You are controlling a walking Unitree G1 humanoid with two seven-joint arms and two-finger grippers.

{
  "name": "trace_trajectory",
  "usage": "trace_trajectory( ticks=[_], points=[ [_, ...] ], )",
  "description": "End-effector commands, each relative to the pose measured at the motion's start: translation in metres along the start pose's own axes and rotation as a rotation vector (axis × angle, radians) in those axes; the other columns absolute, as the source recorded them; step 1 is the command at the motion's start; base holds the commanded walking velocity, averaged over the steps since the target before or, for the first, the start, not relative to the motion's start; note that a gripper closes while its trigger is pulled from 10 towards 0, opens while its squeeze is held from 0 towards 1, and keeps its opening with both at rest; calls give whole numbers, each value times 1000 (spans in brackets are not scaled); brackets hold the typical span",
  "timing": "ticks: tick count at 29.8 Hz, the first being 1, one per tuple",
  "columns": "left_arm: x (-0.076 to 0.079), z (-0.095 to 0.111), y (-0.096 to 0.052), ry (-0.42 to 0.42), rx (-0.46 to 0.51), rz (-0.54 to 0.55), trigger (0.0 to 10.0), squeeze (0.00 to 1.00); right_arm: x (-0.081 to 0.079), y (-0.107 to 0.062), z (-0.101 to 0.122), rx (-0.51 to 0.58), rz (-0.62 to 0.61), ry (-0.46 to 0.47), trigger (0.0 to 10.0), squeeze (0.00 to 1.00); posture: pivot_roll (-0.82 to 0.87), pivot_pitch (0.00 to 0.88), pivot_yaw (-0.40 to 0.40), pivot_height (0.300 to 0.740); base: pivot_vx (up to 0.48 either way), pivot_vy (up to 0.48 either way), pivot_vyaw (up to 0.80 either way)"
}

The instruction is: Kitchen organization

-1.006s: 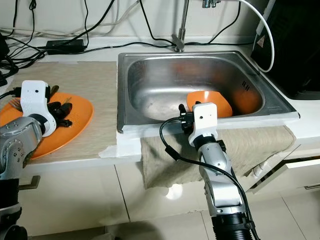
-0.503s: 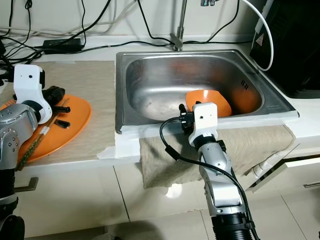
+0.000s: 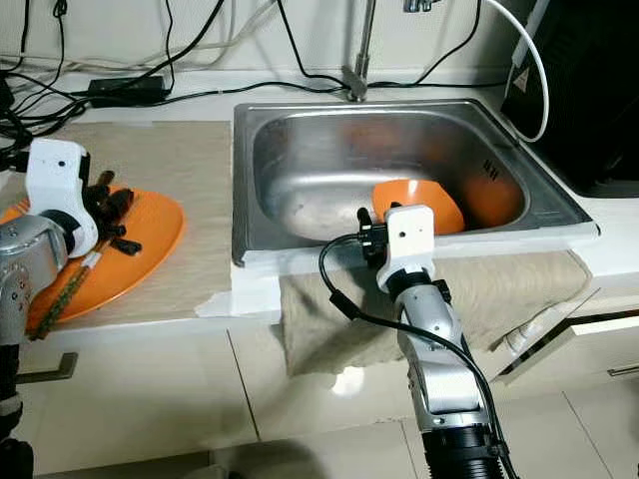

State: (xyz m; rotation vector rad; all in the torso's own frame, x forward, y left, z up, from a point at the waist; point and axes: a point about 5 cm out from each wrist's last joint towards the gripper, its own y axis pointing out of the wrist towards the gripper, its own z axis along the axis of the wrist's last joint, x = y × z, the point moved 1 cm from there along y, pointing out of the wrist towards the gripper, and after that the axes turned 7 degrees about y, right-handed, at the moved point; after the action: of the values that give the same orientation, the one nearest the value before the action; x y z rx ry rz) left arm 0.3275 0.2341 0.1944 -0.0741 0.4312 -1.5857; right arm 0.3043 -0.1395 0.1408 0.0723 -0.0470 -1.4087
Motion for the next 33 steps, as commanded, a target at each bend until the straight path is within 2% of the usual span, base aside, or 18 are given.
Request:
trace_trajectory(
  ticks=[1,6,12,15,21,22,26,27,28,33],
  points=[
    [2,-7,2,8,-22,-13,10000,1000,0,2,2,13,-4,2,10000,0,80,25,1,740,0,0,0],
    [7,-13,2,14,-35,-28,10000,1000,1,2,3,15,-5,2,10000,0,78,25,1,740,0,0,0],
    [5,-13,1,28,-43,-31,10000,1000,2,2,4,16,-6,2,10000,0,76,25,1,740,0,0,0],
    [3,-13,1,36,-45,-28,10000,1000,-1,3,8,14,19,32,10000,0,78,24,1,740,0,0,0],
    [4,-15,1,44,-50,-30,10000,1000,-15,2,20,3,163,89,10000,0,81,26,2,740,0,0,0],
    [4,-15,1,48,-52,-37,10000,1000,-26,0,28,-14,285,103,10000,0,76,24,4,740,0,0,0],
    [6,-16,2,52,-55,-48,10000,1000,-33,-2,34,-33,379,116,10000,0,73,23,5,740,0,0,0],
    [7,-16,3,51,-57,-51,10000,561,-34,-3,35,-38,401,126,10000,0,73,22,3,740,0,0,0],
    [7,-16,3,51,-58,-52,10000,0,-34,-3,35,-49,416,141,10000,0,72,22,3,740,0,0,0],
    [7,-17,3,50,-62,-51,10000,0,-35,-3,34,-89,457,194,10000,0,74,22,3,740,0,0,0]
  ],
)
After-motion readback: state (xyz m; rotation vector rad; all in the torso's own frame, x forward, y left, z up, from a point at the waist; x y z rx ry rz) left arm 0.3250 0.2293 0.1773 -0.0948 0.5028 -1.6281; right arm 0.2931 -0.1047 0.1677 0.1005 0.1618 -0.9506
